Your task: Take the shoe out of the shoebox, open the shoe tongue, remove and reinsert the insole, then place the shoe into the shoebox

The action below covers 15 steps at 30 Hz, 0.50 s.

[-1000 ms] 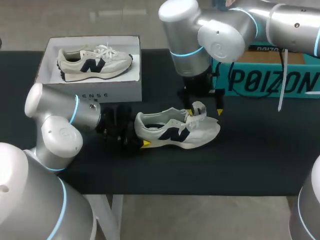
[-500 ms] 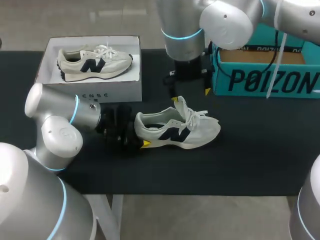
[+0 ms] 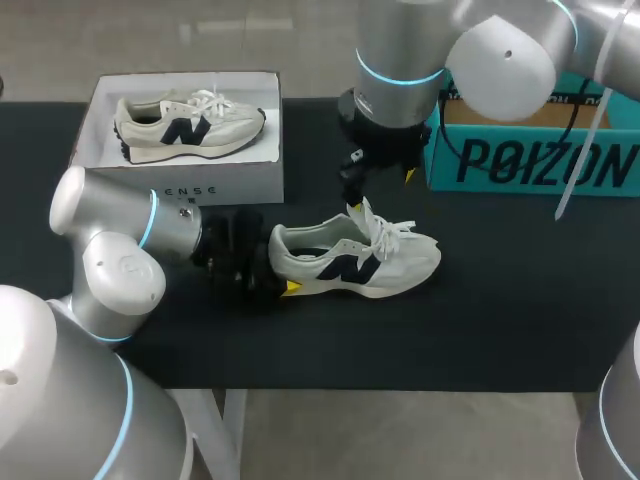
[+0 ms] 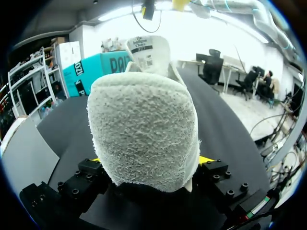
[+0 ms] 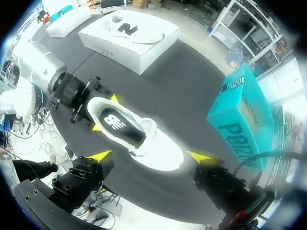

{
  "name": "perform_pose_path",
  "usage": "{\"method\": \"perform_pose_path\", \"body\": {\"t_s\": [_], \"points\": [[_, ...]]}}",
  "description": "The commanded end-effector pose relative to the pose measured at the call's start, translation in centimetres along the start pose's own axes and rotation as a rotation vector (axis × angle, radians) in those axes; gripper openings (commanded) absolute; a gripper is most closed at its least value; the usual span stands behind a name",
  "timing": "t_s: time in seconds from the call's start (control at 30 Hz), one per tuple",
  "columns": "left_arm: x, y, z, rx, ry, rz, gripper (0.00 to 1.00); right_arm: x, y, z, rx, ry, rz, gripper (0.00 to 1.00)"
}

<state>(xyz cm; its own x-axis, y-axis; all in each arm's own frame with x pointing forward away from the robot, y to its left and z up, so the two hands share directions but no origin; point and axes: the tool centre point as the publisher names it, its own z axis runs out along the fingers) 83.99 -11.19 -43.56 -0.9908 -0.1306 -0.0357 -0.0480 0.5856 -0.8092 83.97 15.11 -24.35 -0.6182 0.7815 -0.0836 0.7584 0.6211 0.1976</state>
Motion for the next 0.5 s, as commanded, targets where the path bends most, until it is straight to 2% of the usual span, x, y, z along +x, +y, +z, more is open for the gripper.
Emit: {"method": "perform_pose_path", "body": {"t_s": [0.03, 0.1, 0.13, 0.2, 0.33, 0.5], "points": [[0.1, 0.3, 0.3, 0.001, -0.001, 0.001, 0.00, 0.5, 2.3, 1.1, -0.076, 0.106, -0.704, 1.00], [0.1, 0.3, 0.3, 0.001, -0.001, 0.001, 0.00, 0.9, 3.3, 1.1, -0.047, 0.087, -0.763, 1.00], [0.1, 0.3, 0.3, 0.001, -0.001, 0.001, 0.00, 1.1, 3.8, 1.4, -0.043, 0.088, -0.822, 0.46], [0.1, 0.3, 0.3, 0.001, -0.001, 0.001, 0.00, 1.2, 4.1, 1.8, -0.034, 0.100, -0.852, 0.00], [0.1, 0.3, 0.3, 0.001, -0.001, 0.001, 0.00, 1.2, 4.2, 2.7, 0.009, 0.114, -0.942, 0.00], [0.1, 0.3, 0.3, 0.001, -0.001, 0.001, 0.00, 1.1, 3.5, 3.9, -0.003, 0.133, -0.989, 0.00]]}}
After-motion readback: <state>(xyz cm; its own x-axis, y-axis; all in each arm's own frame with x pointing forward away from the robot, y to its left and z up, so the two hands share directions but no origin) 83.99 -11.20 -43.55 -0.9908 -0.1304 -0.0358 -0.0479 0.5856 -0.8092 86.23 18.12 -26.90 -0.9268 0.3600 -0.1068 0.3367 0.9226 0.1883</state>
